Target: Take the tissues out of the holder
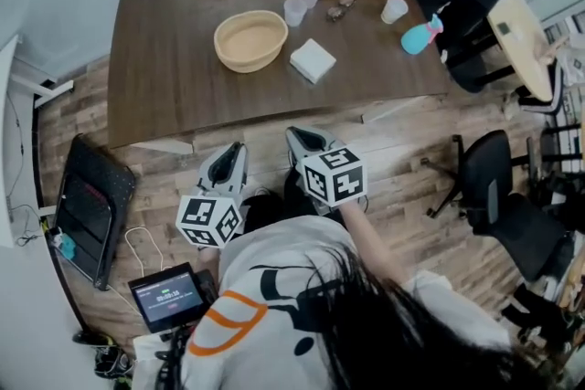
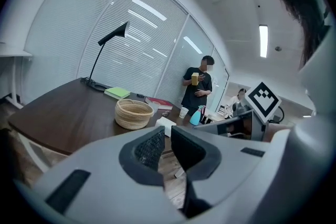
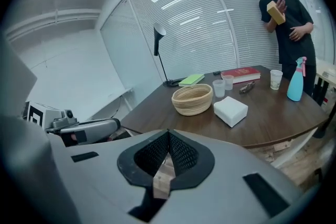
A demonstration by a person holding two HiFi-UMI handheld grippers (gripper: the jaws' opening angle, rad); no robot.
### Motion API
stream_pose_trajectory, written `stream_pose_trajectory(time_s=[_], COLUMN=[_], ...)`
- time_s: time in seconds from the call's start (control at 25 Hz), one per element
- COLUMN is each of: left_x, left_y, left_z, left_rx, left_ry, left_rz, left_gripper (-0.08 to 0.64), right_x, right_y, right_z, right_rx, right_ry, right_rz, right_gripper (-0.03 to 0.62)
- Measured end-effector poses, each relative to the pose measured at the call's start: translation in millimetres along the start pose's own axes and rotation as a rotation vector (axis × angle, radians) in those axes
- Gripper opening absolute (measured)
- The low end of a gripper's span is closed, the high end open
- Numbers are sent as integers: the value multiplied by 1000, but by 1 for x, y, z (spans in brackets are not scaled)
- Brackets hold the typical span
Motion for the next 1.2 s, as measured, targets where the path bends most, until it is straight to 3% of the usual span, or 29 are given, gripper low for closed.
stream_pose_trajectory(time_s=[0.28, 0.72, 1.2], left_x=[-21, -27, -69], left_y=[-23, -24, -31], left_z=[-16, -76, -167], left_rx=[-36, -24, -7], left_ry=[-26, -4, 26], left_rz=[9, -20, -23], left_gripper=[37, 37, 37], right_x=[-28, -41, -83], right_y=[-28, -78, -148], right_z=[25, 7, -18], right_rx=[-24, 1, 58], right_ry=[-8, -24, -50], right_rz=[15, -2, 3], right_gripper=[12, 11, 12])
Point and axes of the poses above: the fingertips, and each gripper's own axes: y forward along the fingers, z to its left, x out of its top, the point moved 9 cm from there along -y, backward along the fingers, and after that the axes turned 2 degrees about -y, right-handed, at the moved point
